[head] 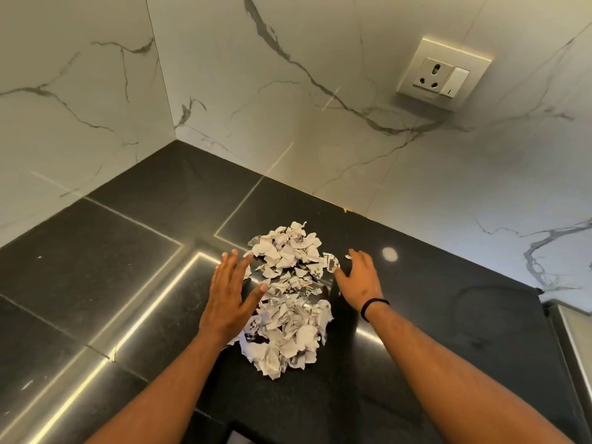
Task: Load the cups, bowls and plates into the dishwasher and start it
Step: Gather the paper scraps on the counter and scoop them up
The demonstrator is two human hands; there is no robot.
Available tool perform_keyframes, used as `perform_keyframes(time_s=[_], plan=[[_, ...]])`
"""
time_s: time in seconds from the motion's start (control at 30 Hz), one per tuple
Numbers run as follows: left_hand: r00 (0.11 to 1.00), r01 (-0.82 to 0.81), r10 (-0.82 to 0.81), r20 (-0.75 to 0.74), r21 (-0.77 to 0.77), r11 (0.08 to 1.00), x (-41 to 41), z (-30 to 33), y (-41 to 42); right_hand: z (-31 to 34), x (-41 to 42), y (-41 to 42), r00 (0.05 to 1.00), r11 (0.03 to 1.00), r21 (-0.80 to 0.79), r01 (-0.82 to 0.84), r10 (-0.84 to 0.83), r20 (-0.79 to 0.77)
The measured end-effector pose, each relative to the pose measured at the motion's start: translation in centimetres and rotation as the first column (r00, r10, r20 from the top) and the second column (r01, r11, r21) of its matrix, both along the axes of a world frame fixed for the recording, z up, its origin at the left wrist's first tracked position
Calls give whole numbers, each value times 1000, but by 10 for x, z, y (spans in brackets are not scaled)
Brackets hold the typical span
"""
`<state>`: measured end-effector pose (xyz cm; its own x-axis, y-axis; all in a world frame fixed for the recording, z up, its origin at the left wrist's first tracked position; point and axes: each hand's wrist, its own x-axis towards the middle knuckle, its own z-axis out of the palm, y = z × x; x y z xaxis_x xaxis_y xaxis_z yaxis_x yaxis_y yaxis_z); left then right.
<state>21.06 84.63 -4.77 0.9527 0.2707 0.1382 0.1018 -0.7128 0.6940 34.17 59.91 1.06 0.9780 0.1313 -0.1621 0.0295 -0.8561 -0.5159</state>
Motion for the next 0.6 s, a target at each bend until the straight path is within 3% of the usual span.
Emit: perform_keyframes(time_s=[0.13, 0.23, 0.3, 0.47, 0.6], plan=[[984, -131, 140, -109, 88, 987, 13, 2, 0, -1, 29, 7, 970, 999, -36, -4, -5, -245], [975, -121, 146, -166, 156, 980, 23, 1, 1, -5, 31, 22, 952, 997, 25, -71, 75, -296], [981, -80, 107, -160, 162, 984, 26, 0, 2, -7, 27, 35, 965, 991, 67, -114, 126, -229], [992, -27, 41, -122, 113, 993, 22, 9, 1, 2, 31, 65, 973, 986, 17, -165, 160, 164], [993, -21, 32, -113, 103, 994, 21, 9, 0, 7, 50, 96, 966, 963, -96, -253, 256, 18]])
